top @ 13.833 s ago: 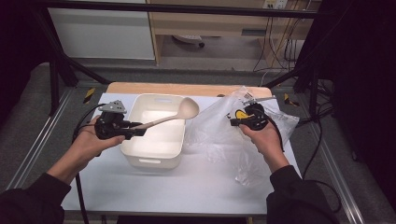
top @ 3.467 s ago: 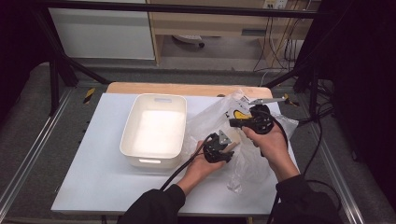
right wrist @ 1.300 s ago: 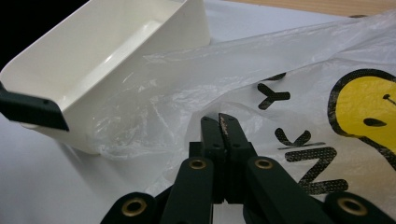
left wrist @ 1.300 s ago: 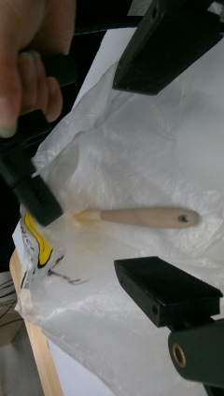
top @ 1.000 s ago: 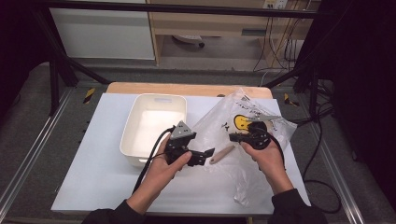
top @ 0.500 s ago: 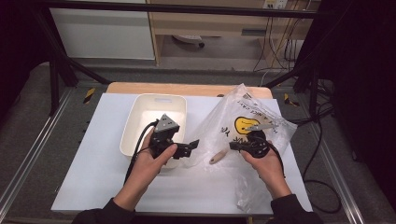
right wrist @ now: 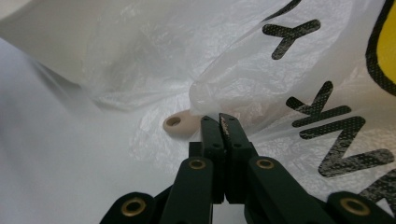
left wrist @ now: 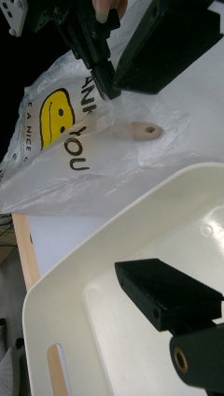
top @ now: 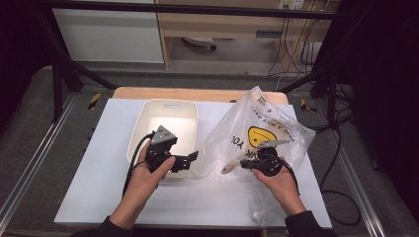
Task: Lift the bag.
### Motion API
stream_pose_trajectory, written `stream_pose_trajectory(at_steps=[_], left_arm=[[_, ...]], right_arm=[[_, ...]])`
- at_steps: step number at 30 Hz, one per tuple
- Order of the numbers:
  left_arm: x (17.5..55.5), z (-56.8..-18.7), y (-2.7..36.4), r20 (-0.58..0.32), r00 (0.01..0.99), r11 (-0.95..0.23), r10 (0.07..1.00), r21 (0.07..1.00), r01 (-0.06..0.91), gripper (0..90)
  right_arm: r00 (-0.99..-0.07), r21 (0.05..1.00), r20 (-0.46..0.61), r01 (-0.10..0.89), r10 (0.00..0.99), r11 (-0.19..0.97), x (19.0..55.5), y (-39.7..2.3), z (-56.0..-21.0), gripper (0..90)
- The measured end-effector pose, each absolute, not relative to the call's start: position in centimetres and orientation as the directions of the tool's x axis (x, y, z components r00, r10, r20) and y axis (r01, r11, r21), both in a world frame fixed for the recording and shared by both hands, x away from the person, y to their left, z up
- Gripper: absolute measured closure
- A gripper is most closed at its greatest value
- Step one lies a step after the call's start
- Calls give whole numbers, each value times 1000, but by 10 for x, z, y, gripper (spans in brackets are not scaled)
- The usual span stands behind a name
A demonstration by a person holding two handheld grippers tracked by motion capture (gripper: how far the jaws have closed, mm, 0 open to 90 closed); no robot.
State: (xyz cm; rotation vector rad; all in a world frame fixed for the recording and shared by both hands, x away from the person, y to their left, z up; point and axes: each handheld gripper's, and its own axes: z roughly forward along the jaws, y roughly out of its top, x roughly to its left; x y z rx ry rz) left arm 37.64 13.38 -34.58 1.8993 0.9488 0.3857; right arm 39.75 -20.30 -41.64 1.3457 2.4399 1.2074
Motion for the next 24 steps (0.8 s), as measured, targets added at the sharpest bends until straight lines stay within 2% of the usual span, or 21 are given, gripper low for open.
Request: stream_pose_trajectory(at_steps=[8, 14, 24], left_arm=[[376, -347, 151, -80, 623, -262, 778, 860, 439, 99], [376, -350, 161, -81, 603, -248, 794, 861, 443, 97], [375, -352, 171, -58, 581, -249, 812, 866, 434, 93]], right_arm=[[-593, 650, 261, 692, 762, 315, 396, -198, -431, 890], [-577, 661, 245, 687, 779, 300, 391, -200, -432, 772], [-574, 732, 163, 615, 803, 291, 378, -202, -423, 396]])
